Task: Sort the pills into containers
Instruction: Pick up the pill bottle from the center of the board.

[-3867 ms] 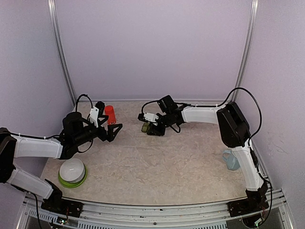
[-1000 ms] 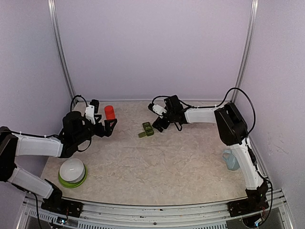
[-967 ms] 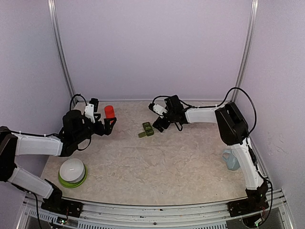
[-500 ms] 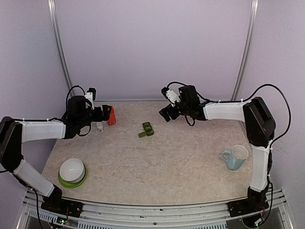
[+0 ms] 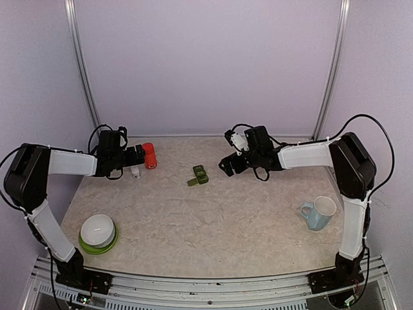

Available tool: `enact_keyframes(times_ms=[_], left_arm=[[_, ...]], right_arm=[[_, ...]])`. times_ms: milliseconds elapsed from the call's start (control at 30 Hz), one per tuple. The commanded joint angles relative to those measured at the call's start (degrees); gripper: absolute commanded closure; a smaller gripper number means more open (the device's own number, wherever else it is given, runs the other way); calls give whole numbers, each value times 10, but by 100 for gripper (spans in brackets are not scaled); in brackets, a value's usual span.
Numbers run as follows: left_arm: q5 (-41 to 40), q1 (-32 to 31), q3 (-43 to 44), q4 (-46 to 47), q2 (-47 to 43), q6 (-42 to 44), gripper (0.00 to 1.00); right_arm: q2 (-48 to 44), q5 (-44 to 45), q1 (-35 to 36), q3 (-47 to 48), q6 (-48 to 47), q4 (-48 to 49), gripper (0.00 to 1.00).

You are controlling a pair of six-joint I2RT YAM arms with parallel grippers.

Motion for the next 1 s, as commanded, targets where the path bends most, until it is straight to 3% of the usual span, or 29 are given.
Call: enact_keyframes(times_ms=[0,367,767,967], left_arm=[[-23,17,40,-42,41,-11,1],[-23,21,103,-99,115,-2,5],[13,21,98,-101,136,-11,24],[18,21,97,-103,138,-4,44]], right_arm=[[-23,-27,-10,12,51,-16,0],[-39,-70,-13,5,59,-12,0],[-35,-84,-12,10,45,-23,0],[-31,-92,-12,14,45,-26,1]])
